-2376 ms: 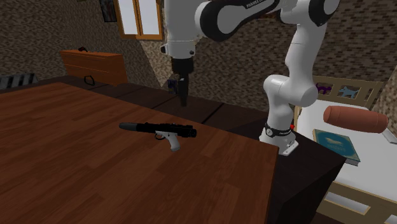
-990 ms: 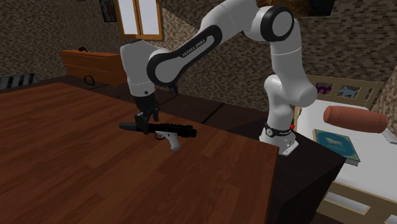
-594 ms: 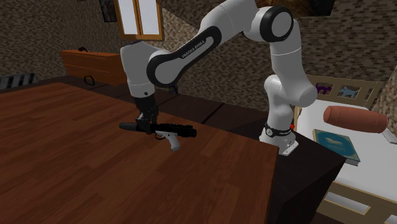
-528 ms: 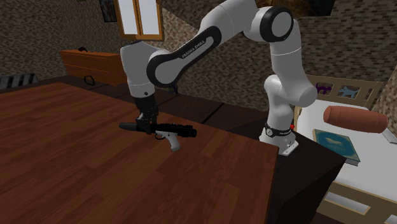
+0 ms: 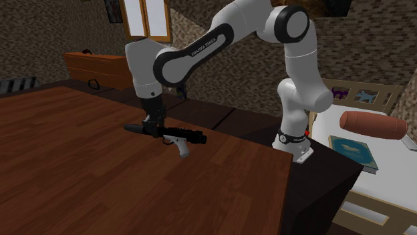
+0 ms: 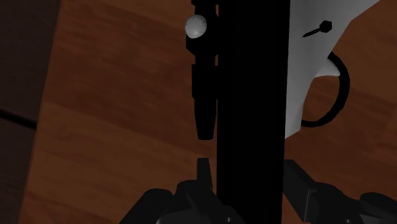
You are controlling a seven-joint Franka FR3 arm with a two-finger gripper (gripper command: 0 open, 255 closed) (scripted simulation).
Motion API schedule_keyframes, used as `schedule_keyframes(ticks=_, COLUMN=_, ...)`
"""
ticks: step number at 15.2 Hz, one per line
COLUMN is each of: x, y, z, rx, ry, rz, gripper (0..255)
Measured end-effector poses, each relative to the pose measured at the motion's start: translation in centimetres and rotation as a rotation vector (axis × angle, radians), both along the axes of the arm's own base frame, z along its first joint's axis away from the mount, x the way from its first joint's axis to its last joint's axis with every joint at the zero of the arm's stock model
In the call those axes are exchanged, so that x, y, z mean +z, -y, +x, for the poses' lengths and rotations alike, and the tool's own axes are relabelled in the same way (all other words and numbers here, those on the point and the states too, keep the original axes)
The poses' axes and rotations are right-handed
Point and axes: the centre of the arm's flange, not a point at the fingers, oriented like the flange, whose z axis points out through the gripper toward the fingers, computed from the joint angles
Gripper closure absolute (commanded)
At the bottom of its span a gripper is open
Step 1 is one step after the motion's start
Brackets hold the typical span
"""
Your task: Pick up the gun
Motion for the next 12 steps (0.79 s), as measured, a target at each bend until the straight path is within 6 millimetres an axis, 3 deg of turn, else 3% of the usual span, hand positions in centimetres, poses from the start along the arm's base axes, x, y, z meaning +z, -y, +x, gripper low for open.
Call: schedule_keyframes(ticks=12, x=6.1, y=0.0, z=0.0, rx=0.000, ry=0.000, rz=0.000, gripper=255)
